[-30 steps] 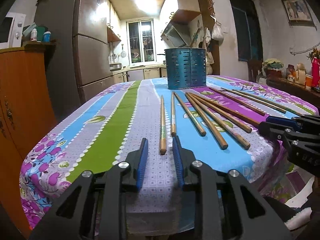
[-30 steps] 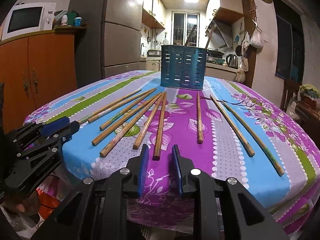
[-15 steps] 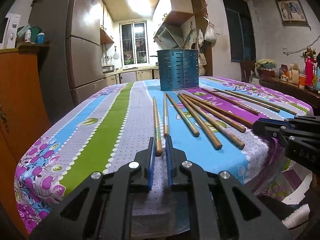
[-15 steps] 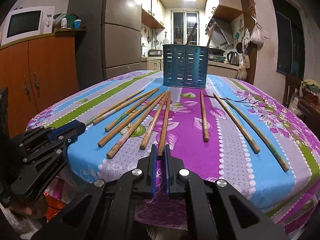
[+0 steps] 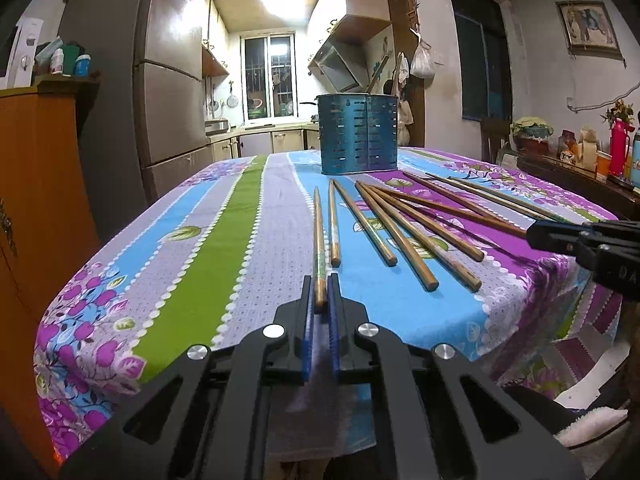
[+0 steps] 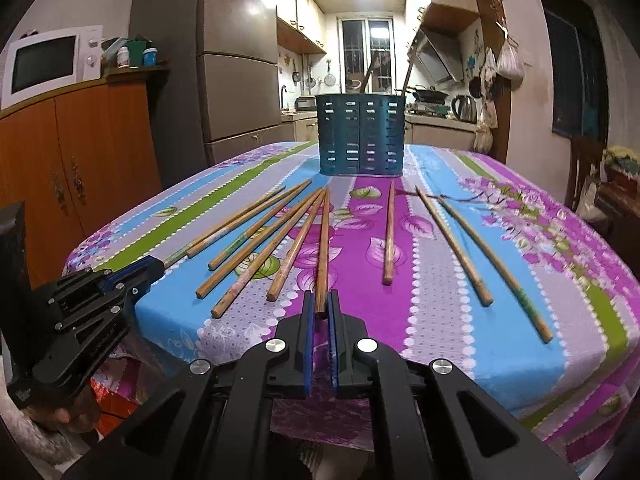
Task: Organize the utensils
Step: 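Close the left tool on a chopstick while the right tool grasps another, then lift and carry the chopsticks toward the blue holder with both tools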
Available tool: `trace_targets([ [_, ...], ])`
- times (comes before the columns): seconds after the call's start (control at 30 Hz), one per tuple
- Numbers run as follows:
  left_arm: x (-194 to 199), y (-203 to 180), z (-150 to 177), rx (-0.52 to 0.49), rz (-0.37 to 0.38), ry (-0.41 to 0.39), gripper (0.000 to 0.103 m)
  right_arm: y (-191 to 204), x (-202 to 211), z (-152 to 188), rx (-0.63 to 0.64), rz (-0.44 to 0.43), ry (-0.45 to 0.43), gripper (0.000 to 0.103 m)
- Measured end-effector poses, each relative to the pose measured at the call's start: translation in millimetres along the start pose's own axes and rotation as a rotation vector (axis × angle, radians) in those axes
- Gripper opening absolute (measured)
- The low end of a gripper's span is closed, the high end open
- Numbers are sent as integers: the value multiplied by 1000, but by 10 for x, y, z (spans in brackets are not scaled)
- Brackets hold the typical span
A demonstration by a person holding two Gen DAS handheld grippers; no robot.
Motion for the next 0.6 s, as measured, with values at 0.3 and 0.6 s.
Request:
trace_targets([
  [0.3,284,83,-123,28,-16,-11,5,-41,320,-117,52,29,-56,7],
  [0.6,609,65,-490,48,-2,-69,5,-121,667,-412,73,39,-131,7],
])
Point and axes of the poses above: each gripper's, at about its wrist camera, not at the fingertips, and x roughly against the way its jaws point, y to its left, z to its underside, the point moved 8 cm from there along -x, roughly the way its jaws point, and after that the axes turned 4 degrees about y, right-handed, at the moved point
